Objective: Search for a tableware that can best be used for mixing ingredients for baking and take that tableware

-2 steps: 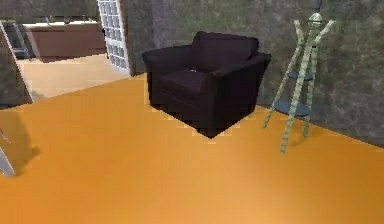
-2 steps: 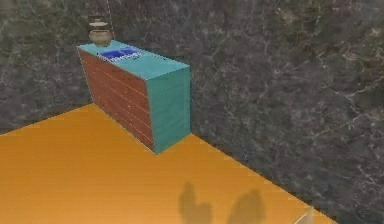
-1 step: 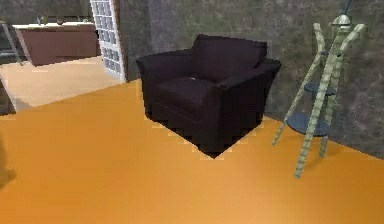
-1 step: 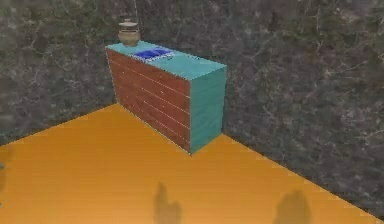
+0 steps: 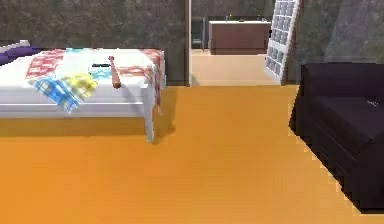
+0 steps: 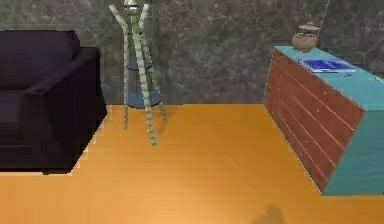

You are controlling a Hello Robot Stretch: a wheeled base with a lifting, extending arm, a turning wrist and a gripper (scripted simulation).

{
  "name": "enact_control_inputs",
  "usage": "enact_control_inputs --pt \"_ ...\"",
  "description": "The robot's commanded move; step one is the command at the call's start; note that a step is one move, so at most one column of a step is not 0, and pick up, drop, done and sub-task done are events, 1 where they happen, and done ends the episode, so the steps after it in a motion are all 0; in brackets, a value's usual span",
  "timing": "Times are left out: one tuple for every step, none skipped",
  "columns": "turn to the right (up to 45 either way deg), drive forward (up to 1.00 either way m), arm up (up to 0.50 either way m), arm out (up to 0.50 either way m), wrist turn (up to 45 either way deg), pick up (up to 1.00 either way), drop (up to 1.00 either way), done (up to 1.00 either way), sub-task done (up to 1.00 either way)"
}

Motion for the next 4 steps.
enact_control_inputs --pt "-42.0 0.00 0.00 0.00 0.0 0.00 0.00 0.00 0.00" --pt "0.0 0.45 0.00 0.00 0.0 0.00 0.00 0.00 0.00" --pt "-45.0 0.00 0.00 0.00 0.0 0.00 0.00 0.00 0.00" --pt "-3.0 0.00 0.00 0.00 0.0 0.00 0.00 0.00 0.00"
